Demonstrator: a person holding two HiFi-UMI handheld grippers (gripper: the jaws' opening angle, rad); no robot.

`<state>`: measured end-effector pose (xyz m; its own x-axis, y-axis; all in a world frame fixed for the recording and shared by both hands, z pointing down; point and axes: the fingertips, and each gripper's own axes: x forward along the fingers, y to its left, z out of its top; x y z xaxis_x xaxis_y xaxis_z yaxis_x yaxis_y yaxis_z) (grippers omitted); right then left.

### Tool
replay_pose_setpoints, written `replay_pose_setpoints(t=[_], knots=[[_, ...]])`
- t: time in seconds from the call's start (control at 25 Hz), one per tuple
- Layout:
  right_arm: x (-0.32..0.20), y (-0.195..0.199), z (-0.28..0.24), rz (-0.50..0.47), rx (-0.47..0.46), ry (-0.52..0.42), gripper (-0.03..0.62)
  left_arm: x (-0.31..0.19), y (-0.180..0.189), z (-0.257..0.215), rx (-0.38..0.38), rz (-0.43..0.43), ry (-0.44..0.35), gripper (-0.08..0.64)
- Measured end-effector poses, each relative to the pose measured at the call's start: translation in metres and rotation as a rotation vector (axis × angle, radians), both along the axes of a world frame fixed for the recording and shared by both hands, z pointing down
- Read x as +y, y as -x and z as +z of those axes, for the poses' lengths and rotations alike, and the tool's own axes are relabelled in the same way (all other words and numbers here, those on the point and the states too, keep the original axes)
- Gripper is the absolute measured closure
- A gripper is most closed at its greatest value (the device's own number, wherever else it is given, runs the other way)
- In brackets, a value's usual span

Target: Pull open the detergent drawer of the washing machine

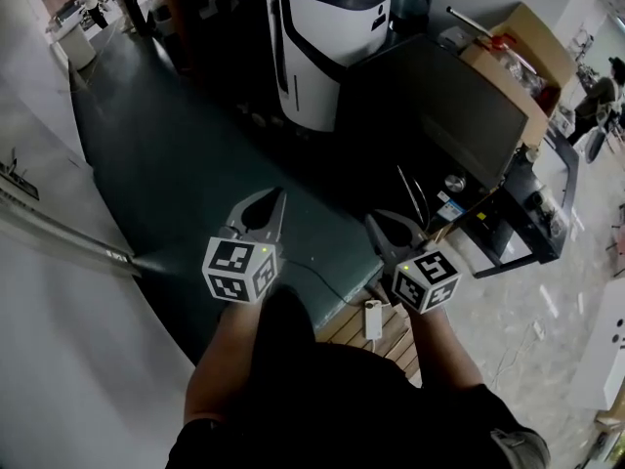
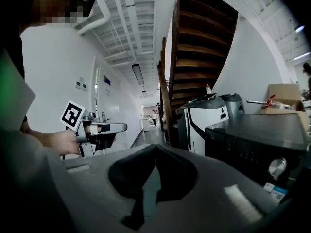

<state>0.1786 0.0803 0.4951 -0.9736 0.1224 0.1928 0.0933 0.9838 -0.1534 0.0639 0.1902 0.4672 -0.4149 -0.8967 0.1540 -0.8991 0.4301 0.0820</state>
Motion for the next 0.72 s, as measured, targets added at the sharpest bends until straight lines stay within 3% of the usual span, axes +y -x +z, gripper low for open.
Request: replay_pose_setpoints(t=[0.36,0.48,0.6,0.72], knots=[[-0.010,0.154,-0.038,0.023,0.004,-0.069,0.589,0.004,0.159,-0.015,-0.021,-0.031,-0.003,0.551],[-0.008,0.199,-0.048,0.023,0.036,-0.053,0.589,0.007,0.200,-0.020,0.011,-0.020,-0.005,0.551],[-0.002,0.232,-0.066,0.028,0.055,-0.019,0.589,0.008,0.236,-0.030,0.052,-0.008,0.007,0.551],[0.000,0.242,-0.081,0.047,0.065,-0.032,0.589,0.000,0.256,-0.044,0.058,0.026,0.026,0.551]])
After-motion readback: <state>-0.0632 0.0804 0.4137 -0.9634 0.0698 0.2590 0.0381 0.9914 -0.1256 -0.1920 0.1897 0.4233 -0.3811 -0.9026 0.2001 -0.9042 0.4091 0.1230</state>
